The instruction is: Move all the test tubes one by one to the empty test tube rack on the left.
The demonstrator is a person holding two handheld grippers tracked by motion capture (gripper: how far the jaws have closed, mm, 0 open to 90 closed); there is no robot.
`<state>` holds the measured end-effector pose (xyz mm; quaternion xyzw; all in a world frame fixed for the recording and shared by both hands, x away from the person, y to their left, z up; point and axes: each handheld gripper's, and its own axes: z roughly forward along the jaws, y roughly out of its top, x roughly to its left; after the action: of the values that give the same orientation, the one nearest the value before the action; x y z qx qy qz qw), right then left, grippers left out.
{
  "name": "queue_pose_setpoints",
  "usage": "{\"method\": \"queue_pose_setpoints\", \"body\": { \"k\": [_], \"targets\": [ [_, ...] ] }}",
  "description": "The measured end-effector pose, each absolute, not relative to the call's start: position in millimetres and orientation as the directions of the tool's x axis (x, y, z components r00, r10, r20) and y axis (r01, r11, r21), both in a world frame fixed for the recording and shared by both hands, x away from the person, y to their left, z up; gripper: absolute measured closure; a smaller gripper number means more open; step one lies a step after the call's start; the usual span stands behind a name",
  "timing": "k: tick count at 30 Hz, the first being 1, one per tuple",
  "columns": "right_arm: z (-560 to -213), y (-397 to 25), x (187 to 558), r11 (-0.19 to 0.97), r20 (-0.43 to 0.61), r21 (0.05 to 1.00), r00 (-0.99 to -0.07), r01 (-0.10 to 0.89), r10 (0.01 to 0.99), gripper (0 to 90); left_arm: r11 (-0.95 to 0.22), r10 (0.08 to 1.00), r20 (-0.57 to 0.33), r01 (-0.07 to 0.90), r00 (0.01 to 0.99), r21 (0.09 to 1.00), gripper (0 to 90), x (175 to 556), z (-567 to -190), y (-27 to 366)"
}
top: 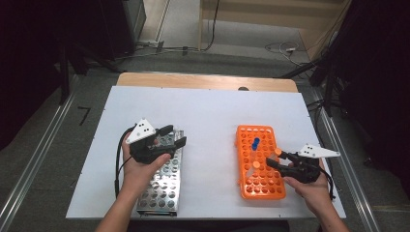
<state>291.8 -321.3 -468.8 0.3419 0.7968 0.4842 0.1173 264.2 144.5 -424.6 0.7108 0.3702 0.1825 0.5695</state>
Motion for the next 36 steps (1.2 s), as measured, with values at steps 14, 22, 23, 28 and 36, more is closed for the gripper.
{"method": "queue_pose_setpoints", "body": {
  "k": [14,22,23,28,36],
  "targets": [
    [-481,-313,291,0.351,0.079,0.846,-0.746,0.401,0.662,61.4,-0.069,0.667,-0.195,0.320,0.719,0.945,0.0,249,-424,147],
    [-484,-311,289,0.365,0.035,0.855,-0.744,0.367,0.667,71.4,-0.080,0.669,-0.185,0.317,0.720,0.945,0.0,247,-424,142],
    [-484,-311,288,0.366,0.031,0.856,-0.742,0.366,0.669,72.0,-0.085,0.671,-0.180,0.316,0.720,0.945,0.0,248,-425,142],
    [-483,-309,288,0.369,0.021,0.856,-0.737,0.362,0.675,72.6,-0.086,0.675,-0.182,0.321,0.715,0.943,0.0,248,-426,140],
    [-472,-315,289,0.310,0.073,0.872,-0.726,0.380,0.684,72.7,-0.102,0.683,-0.164,0.316,0.712,0.943,0.0,247,-423,138]
  ]
}}
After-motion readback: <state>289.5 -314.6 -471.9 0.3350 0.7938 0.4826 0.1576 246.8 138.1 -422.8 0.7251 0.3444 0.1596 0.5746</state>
